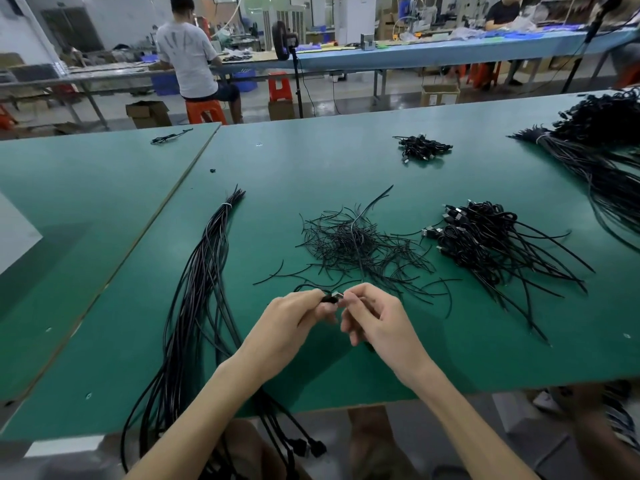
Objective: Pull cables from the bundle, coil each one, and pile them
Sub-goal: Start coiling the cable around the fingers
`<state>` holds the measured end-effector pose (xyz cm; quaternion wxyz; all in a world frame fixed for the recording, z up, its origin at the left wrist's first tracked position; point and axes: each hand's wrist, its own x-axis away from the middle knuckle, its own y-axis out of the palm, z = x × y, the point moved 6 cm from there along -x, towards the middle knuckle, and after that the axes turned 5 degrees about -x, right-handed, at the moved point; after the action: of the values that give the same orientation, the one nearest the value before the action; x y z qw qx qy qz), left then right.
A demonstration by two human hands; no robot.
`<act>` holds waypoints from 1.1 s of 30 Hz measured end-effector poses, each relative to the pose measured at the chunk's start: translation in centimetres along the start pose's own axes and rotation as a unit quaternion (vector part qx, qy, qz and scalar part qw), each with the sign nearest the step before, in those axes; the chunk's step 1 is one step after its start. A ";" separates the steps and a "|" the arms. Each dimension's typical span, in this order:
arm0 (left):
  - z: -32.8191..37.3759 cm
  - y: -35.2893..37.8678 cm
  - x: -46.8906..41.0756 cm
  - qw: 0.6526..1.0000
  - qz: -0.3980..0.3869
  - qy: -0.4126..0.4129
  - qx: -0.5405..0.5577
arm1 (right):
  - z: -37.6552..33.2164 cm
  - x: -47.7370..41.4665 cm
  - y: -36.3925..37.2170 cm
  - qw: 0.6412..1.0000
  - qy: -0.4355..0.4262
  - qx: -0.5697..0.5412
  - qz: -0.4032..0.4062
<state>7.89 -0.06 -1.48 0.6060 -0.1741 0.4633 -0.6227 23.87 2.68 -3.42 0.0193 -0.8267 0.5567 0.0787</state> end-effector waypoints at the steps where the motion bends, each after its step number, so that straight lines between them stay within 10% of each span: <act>1: 0.1 -0.3 0.0 0.999 0.035 -0.010 0.038 | -0.1 0.0 0.2 1.000 -0.001 0.010 -0.013; 5: 0.2 -0.5 -0.3 0.985 0.130 -0.062 0.096 | -0.3 0.2 1.0 0.998 0.004 0.023 -0.054; 24: 0.7 2.1 0.0 0.922 -0.144 -0.087 0.349 | 0.0 0.1 1.6 0.983 -0.077 0.144 -0.082; 33: 0.4 1.9 0.0 0.925 -0.112 -0.092 0.352 | -0.3 0.2 1.8 0.978 -0.090 0.166 -0.086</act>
<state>9.29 0.10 -2.81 0.5946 -0.0573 0.1342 -0.7906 22.32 1.75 -3.10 0.2132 -0.8462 0.4850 0.0571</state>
